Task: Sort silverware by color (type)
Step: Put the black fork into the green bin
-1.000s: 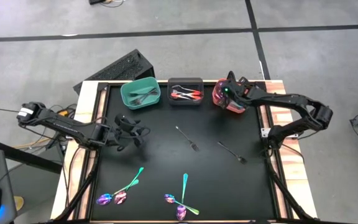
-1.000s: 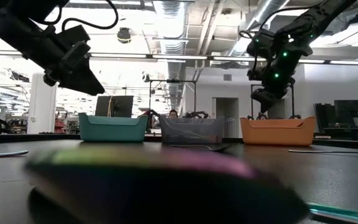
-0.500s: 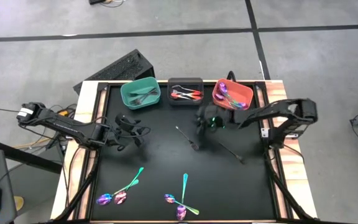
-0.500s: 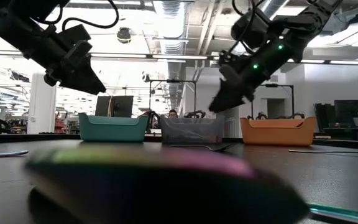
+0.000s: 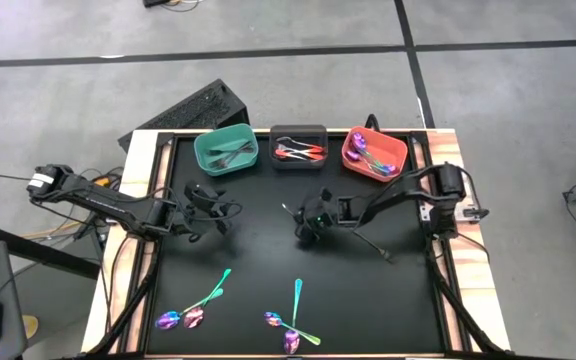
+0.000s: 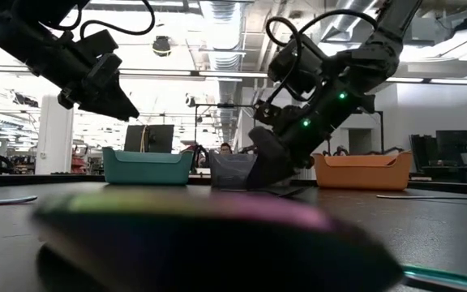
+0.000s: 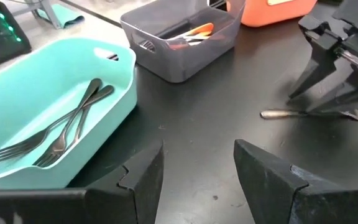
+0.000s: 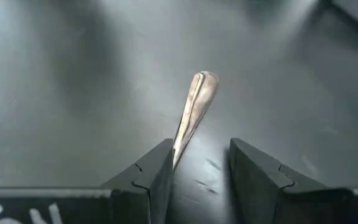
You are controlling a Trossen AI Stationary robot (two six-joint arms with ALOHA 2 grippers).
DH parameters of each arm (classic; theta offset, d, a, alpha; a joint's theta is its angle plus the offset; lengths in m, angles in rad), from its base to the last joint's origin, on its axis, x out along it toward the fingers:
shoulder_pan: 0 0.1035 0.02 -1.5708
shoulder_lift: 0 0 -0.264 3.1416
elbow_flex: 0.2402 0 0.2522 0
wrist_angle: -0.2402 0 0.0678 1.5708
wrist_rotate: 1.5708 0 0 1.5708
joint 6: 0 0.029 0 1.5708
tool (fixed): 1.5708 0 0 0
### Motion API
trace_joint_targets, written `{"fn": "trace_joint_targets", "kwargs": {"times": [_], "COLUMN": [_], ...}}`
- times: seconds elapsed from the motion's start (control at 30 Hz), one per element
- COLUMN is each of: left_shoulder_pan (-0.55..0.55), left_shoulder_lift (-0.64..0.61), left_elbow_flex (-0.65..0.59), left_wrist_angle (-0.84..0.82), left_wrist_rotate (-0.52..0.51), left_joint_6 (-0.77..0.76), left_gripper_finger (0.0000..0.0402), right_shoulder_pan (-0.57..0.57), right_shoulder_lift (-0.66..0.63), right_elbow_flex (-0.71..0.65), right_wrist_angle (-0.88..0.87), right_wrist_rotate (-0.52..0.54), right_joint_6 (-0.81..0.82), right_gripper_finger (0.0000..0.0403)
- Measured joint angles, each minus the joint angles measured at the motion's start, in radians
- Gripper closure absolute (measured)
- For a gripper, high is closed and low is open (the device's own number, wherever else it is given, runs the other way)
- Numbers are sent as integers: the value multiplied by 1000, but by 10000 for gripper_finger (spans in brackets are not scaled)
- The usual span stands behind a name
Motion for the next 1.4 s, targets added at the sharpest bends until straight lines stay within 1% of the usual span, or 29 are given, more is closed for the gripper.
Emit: {"fn": "trace_joint_targets", "kwargs": {"times": [0.2,0.4,0.53,0.73,0.9,1.03,1.2,1.4], "left_shoulder_pan": [0,0,0,0,0,0,0,0], "left_shoulder_lift": [0,0,0,0,0,0,0,0], "left_elbow_flex": [0,0,0,0,0,0,0,0], "left_wrist_angle": [-2,-2,-1,-1,-2,-2,-2,-1], "left_wrist_rotate": [-1,-2,2,8,9,18,25,25], "left_joint_6": [1,0,-1,-3,-3,-6,-10,-12], "left_gripper_finger": [219,219,219,219,219,219,219,219], "right_shoulder_pan": [37,68,83,91,111,151,203,208], "right_shoulder_lift": [14,12,-25,-113,-112,-112,-112,-115], "right_elbow_flex": [5,5,2,3,2,2,2,2], "right_wrist_angle": [-4,-19,-58,-179,-229,-298,-296,-290], "right_wrist_rotate": [2,3,0,-8,-23,-28,-23,20], "right_joint_6": [29,44,42,64,100,143,160,168], "right_gripper_finger": [235,261,273,274,274,275,275,275]}}
